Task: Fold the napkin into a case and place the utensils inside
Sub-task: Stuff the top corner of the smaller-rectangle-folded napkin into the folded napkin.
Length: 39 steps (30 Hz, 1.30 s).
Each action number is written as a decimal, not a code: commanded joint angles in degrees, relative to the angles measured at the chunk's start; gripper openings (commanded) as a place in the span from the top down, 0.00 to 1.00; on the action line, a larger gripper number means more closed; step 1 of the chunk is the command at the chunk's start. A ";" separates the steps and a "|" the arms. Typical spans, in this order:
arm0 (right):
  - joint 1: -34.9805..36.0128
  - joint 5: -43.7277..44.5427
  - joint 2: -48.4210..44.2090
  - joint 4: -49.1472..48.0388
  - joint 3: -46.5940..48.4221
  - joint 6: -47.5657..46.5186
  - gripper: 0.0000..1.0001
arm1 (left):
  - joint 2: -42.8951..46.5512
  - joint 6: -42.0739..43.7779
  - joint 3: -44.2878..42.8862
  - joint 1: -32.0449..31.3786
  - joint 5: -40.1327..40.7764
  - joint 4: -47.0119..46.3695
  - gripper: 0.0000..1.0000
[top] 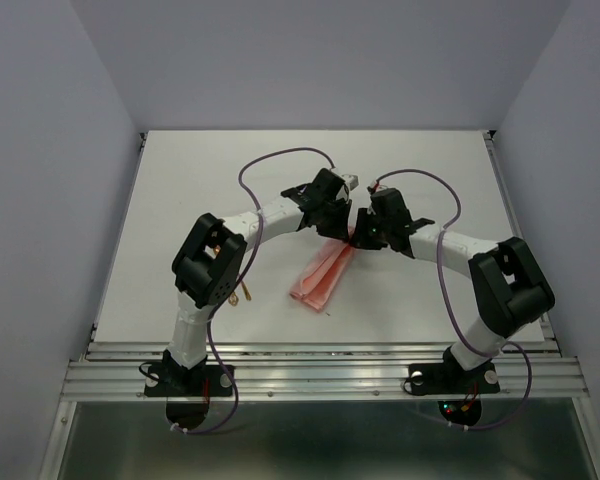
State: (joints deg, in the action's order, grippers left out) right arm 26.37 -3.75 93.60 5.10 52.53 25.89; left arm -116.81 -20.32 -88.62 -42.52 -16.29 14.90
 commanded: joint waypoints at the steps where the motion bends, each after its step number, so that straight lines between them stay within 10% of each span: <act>1: 1.22 2.43 1.66 0.17 2.75 -2.77 0.70 | 3.61 -0.78 0.20 0.25 -0.40 -1.27 1.00; 14: 2.28 3.48 4.31 -0.97 3.98 -4.79 0.67 | 3.17 -1.13 -0.50 0.33 -0.76 -1.27 1.00; 26: 2.28 12.36 3.35 -1.67 2.84 -0.68 0.99 | 3.26 -1.04 -0.15 0.34 -0.84 -0.92 1.00; 39: 2.28 12.80 -0.26 -6.59 -2.34 10.31 0.99 | 0.36 -0.87 -1.20 0.16 -1.02 3.38 1.00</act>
State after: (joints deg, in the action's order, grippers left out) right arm 28.23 7.66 95.88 3.27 51.20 31.33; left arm -116.81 -21.39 -88.62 -42.28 -16.64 15.86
